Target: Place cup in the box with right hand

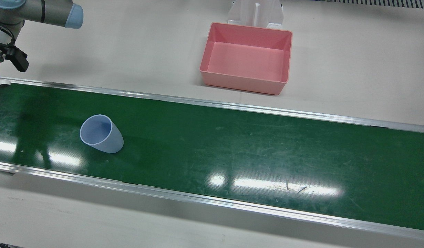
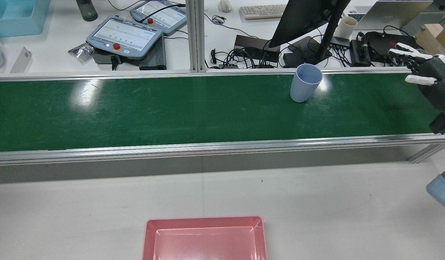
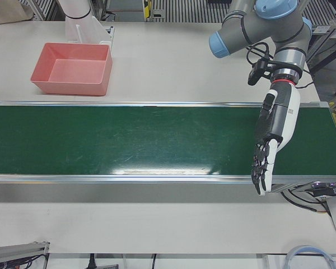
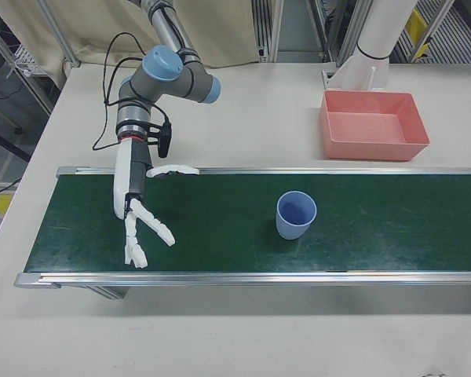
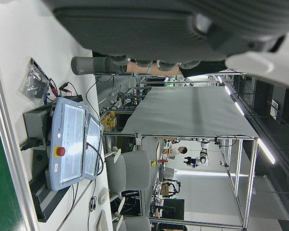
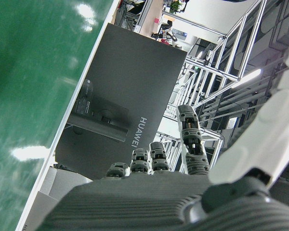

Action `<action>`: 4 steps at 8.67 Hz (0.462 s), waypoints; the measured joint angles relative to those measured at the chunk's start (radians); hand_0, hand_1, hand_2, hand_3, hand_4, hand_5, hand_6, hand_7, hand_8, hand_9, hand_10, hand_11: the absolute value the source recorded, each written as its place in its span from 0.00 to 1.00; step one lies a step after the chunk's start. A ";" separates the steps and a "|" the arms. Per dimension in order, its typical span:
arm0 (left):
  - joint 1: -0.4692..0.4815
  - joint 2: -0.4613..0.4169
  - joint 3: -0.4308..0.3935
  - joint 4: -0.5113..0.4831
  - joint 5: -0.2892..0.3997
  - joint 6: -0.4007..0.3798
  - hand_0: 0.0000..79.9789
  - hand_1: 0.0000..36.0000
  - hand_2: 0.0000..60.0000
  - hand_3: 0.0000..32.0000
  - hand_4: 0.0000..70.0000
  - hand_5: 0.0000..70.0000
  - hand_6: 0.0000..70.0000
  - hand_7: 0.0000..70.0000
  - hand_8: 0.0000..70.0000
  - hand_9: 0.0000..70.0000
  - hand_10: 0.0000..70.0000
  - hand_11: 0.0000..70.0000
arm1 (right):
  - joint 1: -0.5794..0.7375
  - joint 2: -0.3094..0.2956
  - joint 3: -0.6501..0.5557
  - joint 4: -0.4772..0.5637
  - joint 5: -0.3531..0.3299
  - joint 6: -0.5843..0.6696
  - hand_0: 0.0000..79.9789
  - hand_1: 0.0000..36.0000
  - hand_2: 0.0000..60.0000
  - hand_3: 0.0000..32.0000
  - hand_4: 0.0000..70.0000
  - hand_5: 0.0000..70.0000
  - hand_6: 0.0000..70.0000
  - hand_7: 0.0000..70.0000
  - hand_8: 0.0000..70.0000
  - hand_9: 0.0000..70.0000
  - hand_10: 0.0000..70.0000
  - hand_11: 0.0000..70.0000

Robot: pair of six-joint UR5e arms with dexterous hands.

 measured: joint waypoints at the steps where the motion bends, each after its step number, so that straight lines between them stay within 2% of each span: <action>1: 0.000 0.000 0.000 0.000 0.000 0.000 0.00 0.00 0.00 0.00 0.00 0.00 0.00 0.00 0.00 0.00 0.00 0.00 | -0.002 0.009 0.001 -0.009 0.000 -0.007 0.56 0.11 0.00 0.00 0.27 0.04 0.06 0.28 0.06 0.16 0.02 0.04; 2: 0.000 0.000 0.000 0.000 0.000 0.000 0.00 0.00 0.00 0.00 0.00 0.00 0.00 0.00 0.00 0.00 0.00 0.00 | -0.004 0.019 0.002 -0.018 0.000 -0.016 0.53 0.18 0.13 0.00 0.19 0.04 0.06 0.26 0.06 0.15 0.02 0.05; 3: 0.000 0.000 0.000 0.000 0.000 0.000 0.00 0.00 0.00 0.00 0.00 0.00 0.00 0.00 0.00 0.00 0.00 0.00 | -0.007 0.026 0.003 -0.024 0.000 -0.025 0.53 0.20 0.17 0.00 0.16 0.04 0.06 0.27 0.05 0.14 0.02 0.05; 4: 0.000 0.000 0.000 0.000 0.000 0.000 0.00 0.00 0.00 0.00 0.00 0.00 0.00 0.00 0.00 0.00 0.00 0.00 | -0.011 0.030 0.004 -0.026 0.000 -0.029 0.52 0.29 0.34 0.01 0.11 0.04 0.06 0.26 0.05 0.13 0.02 0.05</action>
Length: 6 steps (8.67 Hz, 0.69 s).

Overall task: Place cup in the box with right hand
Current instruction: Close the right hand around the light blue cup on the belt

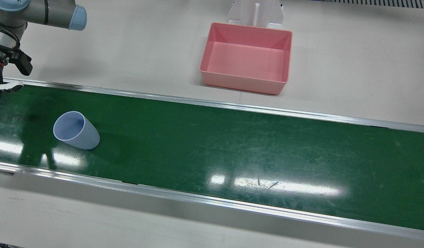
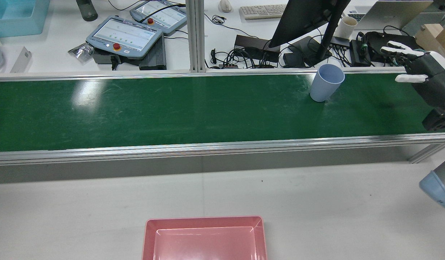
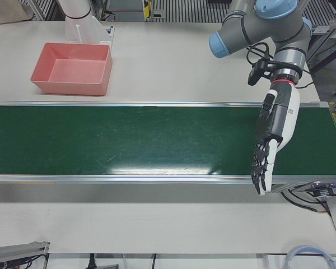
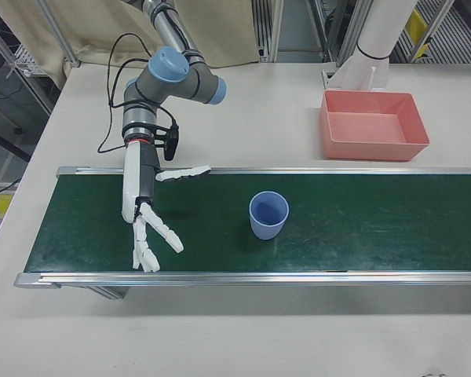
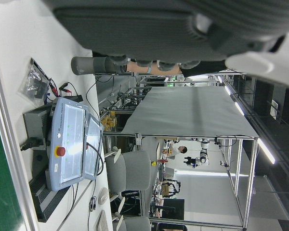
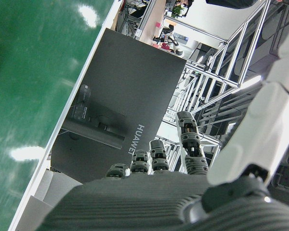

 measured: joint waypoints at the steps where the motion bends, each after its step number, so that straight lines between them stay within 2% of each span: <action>1: 0.000 0.000 0.000 0.000 0.000 0.000 0.00 0.00 0.00 0.00 0.00 0.00 0.00 0.00 0.00 0.00 0.00 0.00 | -0.003 0.002 0.000 -0.001 0.000 -0.002 0.57 0.17 0.04 0.01 0.17 0.04 0.06 0.25 0.04 0.13 0.02 0.05; 3: 0.000 0.000 0.000 0.000 0.000 0.000 0.00 0.00 0.00 0.00 0.00 0.00 0.00 0.00 0.00 0.00 0.00 0.00 | -0.009 0.002 0.001 -0.002 0.000 -0.003 0.56 0.28 0.18 0.01 0.12 0.05 0.06 0.25 0.04 0.12 0.02 0.05; 4: 0.000 0.000 0.000 0.000 0.000 0.000 0.00 0.00 0.00 0.00 0.00 0.00 0.00 0.00 0.00 0.00 0.00 0.00 | -0.016 0.003 0.001 -0.002 0.000 -0.004 0.56 0.25 0.12 0.00 0.15 0.05 0.06 0.25 0.04 0.12 0.02 0.04; 5: 0.000 0.000 0.000 0.000 0.000 0.000 0.00 0.00 0.00 0.00 0.00 0.00 0.00 0.00 0.00 0.00 0.00 0.00 | -0.025 0.003 0.001 -0.002 0.000 -0.005 0.56 0.27 0.18 0.00 0.14 0.05 0.06 0.25 0.05 0.13 0.02 0.04; 6: 0.000 0.000 0.000 0.000 0.000 0.000 0.00 0.00 0.00 0.00 0.00 0.00 0.00 0.00 0.00 0.00 0.00 0.00 | -0.032 0.002 0.001 -0.002 0.000 -0.008 0.56 0.24 0.12 0.00 0.17 0.05 0.06 0.25 0.05 0.13 0.02 0.04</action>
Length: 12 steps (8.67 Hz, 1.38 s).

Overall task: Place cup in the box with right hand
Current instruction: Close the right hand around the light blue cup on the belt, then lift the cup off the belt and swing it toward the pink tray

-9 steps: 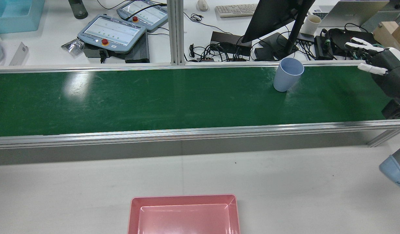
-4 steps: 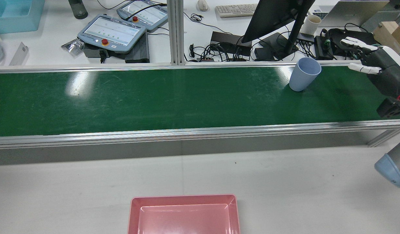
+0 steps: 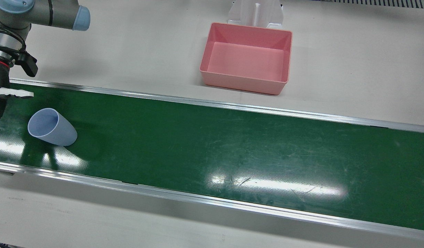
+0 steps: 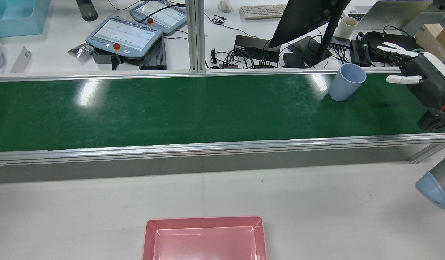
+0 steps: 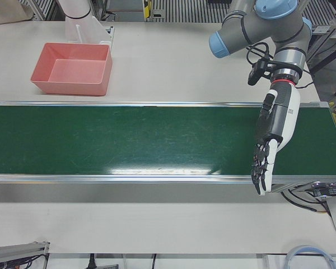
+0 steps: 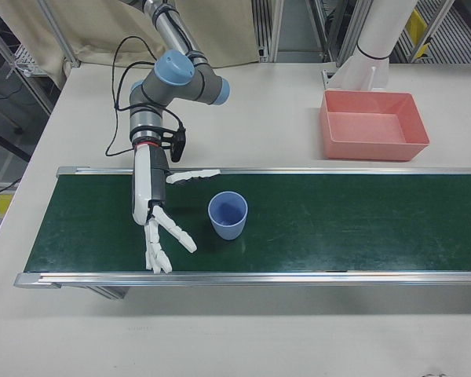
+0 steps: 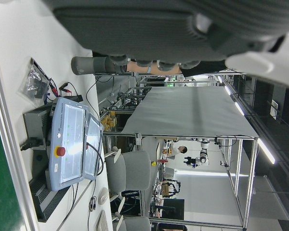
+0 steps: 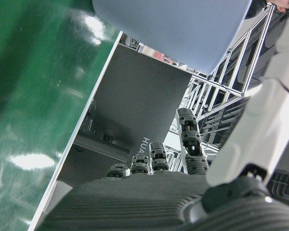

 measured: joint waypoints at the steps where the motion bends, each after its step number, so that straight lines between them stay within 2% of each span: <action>1: 0.000 0.000 0.000 0.000 0.000 0.000 0.00 0.00 0.00 0.00 0.00 0.00 0.00 0.00 0.00 0.00 0.00 0.00 | -0.006 -0.001 -0.001 0.000 0.000 -0.003 0.57 0.22 0.06 0.00 0.19 0.05 0.06 0.25 0.05 0.14 0.02 0.05; 3: 0.000 0.000 0.000 0.000 0.000 0.000 0.00 0.00 0.00 0.00 0.00 0.00 0.00 0.00 0.00 0.00 0.00 0.00 | -0.022 -0.003 -0.003 0.000 0.001 -0.010 0.57 0.21 0.06 0.00 0.20 0.05 0.06 0.25 0.06 0.15 0.02 0.05; 4: 0.000 0.000 0.000 0.000 0.000 0.000 0.00 0.00 0.00 0.00 0.00 0.00 0.00 0.00 0.00 0.00 0.00 0.00 | -0.026 -0.003 -0.004 0.001 0.002 -0.015 0.53 0.29 0.32 0.00 0.16 0.04 0.06 0.27 0.06 0.15 0.02 0.05; 5: 0.000 0.000 0.000 0.000 0.000 0.000 0.00 0.00 0.00 0.00 0.00 0.00 0.00 0.00 0.00 0.00 0.00 0.00 | -0.026 -0.005 -0.005 0.001 0.004 -0.015 0.56 0.31 0.34 0.00 0.27 0.05 0.06 0.27 0.04 0.13 0.03 0.06; 6: 0.000 0.000 0.000 0.000 0.000 0.001 0.00 0.00 0.00 0.00 0.00 0.00 0.00 0.00 0.00 0.00 0.00 0.00 | -0.023 -0.006 -0.005 0.002 0.008 -0.011 0.57 0.93 1.00 0.00 0.35 0.11 0.12 0.45 0.07 0.18 0.09 0.16; 7: 0.000 0.000 0.000 0.000 0.000 0.001 0.00 0.00 0.00 0.00 0.00 0.00 0.00 0.00 0.00 0.00 0.00 0.00 | -0.021 -0.008 -0.006 0.002 0.012 -0.010 0.56 1.00 1.00 0.00 0.67 0.14 0.21 0.84 0.23 0.45 0.23 0.37; 8: 0.000 0.000 0.000 -0.001 0.000 0.001 0.00 0.00 0.00 0.00 0.00 0.00 0.00 0.00 0.00 0.00 0.00 0.00 | -0.022 -0.009 -0.007 0.001 0.014 -0.011 0.57 1.00 1.00 0.00 0.93 0.18 0.38 1.00 0.55 0.91 0.55 0.80; 9: 0.000 0.000 0.000 -0.001 0.000 0.001 0.00 0.00 0.00 0.00 0.00 0.00 0.00 0.00 0.00 0.00 0.00 0.00 | -0.022 -0.008 -0.017 0.000 0.015 -0.011 0.58 1.00 1.00 0.00 1.00 0.23 0.51 1.00 0.78 1.00 0.77 1.00; 12: 0.000 0.000 0.000 -0.001 0.000 0.000 0.00 0.00 0.00 0.00 0.00 0.00 0.00 0.00 0.00 0.00 0.00 0.00 | -0.015 -0.006 -0.046 -0.002 0.016 -0.007 0.63 1.00 1.00 0.00 1.00 0.27 0.61 1.00 0.96 1.00 0.87 1.00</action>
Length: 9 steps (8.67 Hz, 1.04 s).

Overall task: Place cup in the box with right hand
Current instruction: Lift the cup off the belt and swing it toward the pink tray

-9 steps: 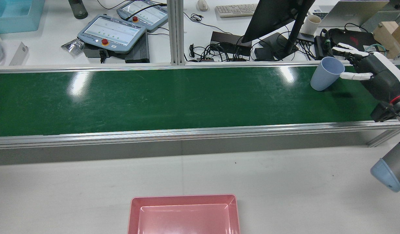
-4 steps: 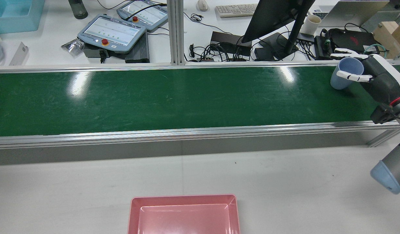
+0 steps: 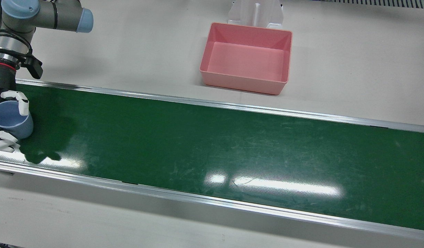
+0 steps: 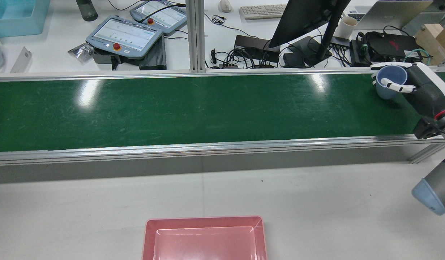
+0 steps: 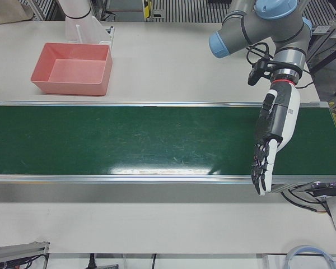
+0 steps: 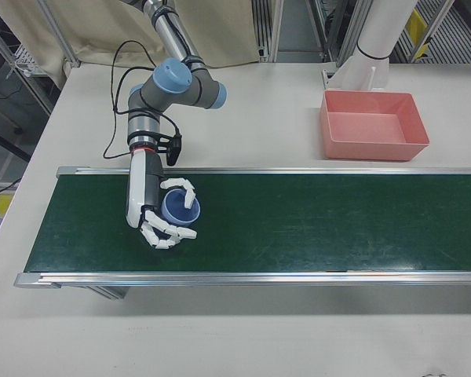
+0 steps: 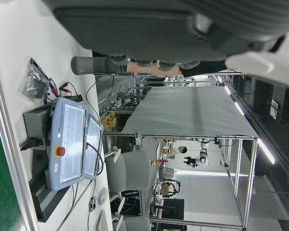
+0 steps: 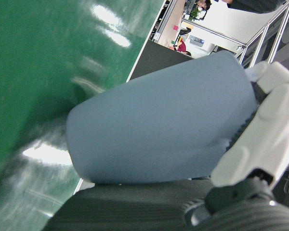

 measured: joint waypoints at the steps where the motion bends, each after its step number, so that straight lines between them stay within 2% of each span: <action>1: 0.000 0.000 0.000 0.000 0.000 0.000 0.00 0.00 0.00 0.00 0.00 0.00 0.00 0.00 0.00 0.00 0.00 0.00 | 0.005 0.000 -0.002 0.001 0.000 0.010 0.84 1.00 1.00 0.00 1.00 0.36 0.71 1.00 1.00 1.00 1.00 1.00; 2: 0.000 0.000 0.000 0.000 0.000 0.000 0.00 0.00 0.00 0.00 0.00 0.00 0.00 0.00 0.00 0.00 0.00 0.00 | 0.011 0.001 0.001 0.001 0.001 0.027 0.98 1.00 1.00 0.00 0.78 0.42 0.75 1.00 1.00 1.00 1.00 1.00; 3: 0.000 0.000 0.000 0.001 0.000 0.000 0.00 0.00 0.00 0.00 0.00 0.00 0.00 0.00 0.00 0.00 0.00 0.00 | 0.027 0.001 0.015 0.002 0.001 0.047 0.99 1.00 1.00 0.00 0.59 0.45 0.77 1.00 1.00 1.00 1.00 1.00; 5: 0.000 0.000 0.000 0.001 0.000 0.000 0.00 0.00 0.00 0.00 0.00 0.00 0.00 0.00 0.00 0.00 0.00 0.00 | 0.082 0.001 0.104 0.001 0.000 0.067 0.96 1.00 1.00 0.00 0.51 0.45 0.77 1.00 1.00 1.00 1.00 1.00; 6: 0.000 0.000 0.000 0.000 0.000 0.000 0.00 0.00 0.00 0.00 0.00 0.00 0.00 0.00 0.00 0.00 0.00 0.00 | 0.096 0.002 0.165 -0.002 -0.001 0.067 0.98 1.00 1.00 0.00 0.55 0.44 0.76 1.00 1.00 1.00 1.00 1.00; 8: 0.000 0.000 0.000 0.000 0.000 -0.001 0.00 0.00 0.00 0.00 0.00 0.00 0.00 0.00 0.00 0.00 0.00 0.00 | 0.079 0.041 0.299 -0.057 -0.005 0.058 0.79 1.00 1.00 0.00 0.68 0.40 0.73 1.00 1.00 1.00 1.00 1.00; 9: 0.000 0.000 0.000 0.000 0.000 -0.001 0.00 0.00 0.00 0.00 0.00 0.00 0.00 0.00 0.00 0.00 0.00 0.00 | 0.023 0.067 0.383 -0.106 -0.007 0.046 0.76 1.00 1.00 0.00 0.66 0.38 0.72 1.00 1.00 1.00 1.00 1.00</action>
